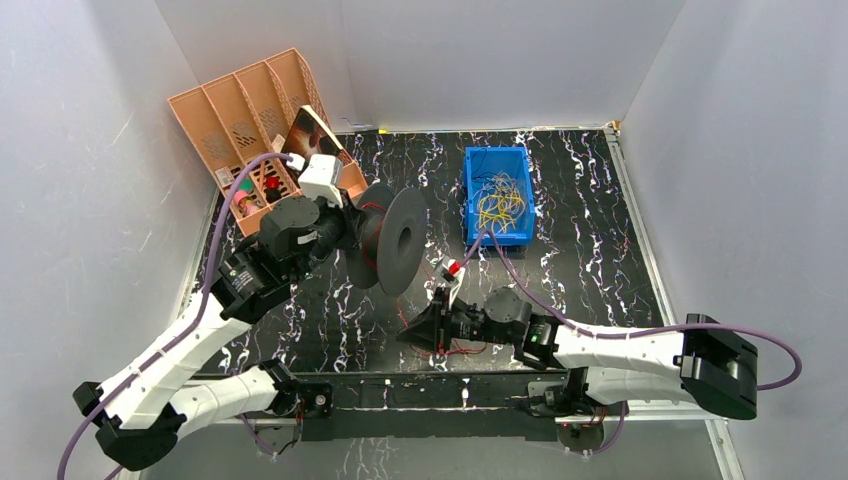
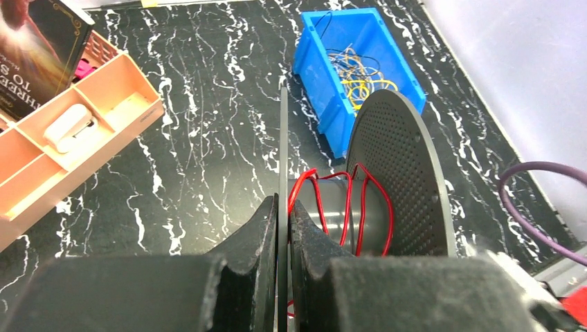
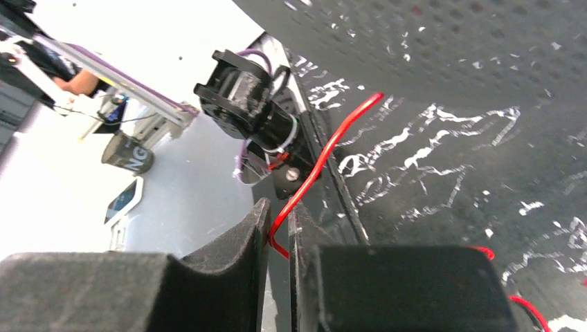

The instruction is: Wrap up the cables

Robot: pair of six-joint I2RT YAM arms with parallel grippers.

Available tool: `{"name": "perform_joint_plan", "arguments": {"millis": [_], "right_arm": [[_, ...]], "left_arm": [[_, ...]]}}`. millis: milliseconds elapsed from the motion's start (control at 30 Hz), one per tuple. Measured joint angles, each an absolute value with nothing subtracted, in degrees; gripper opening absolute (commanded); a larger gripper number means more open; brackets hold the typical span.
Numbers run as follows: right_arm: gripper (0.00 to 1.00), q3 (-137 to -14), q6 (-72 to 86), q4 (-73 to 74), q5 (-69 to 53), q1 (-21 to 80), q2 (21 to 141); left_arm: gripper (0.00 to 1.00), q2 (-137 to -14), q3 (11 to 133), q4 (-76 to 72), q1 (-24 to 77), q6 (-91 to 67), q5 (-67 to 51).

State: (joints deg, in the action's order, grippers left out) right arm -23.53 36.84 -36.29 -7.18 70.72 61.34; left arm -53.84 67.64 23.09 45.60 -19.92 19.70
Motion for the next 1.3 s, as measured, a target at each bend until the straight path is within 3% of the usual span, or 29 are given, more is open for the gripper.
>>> {"name": "perform_joint_plan", "arguments": {"millis": [633, 833, 1300], "right_arm": [[0.27, -27.6, 44.5, -51.7, -16.8, 71.8, 67.6], [0.33, -29.1, 46.6, -55.6, -17.8, 72.8, 68.8], [0.3, -33.4, 48.2, -61.5, -18.2, 74.0, 71.9]], "left_arm": [[0.0, -54.7, 64.2, 22.7, 45.6, -17.1, 25.7], [0.0, -55.0, 64.1, 22.6, 45.6, -16.8, 26.5], [0.0, -55.1, 63.2, 22.3, 45.6, -16.1, 28.4]]}}
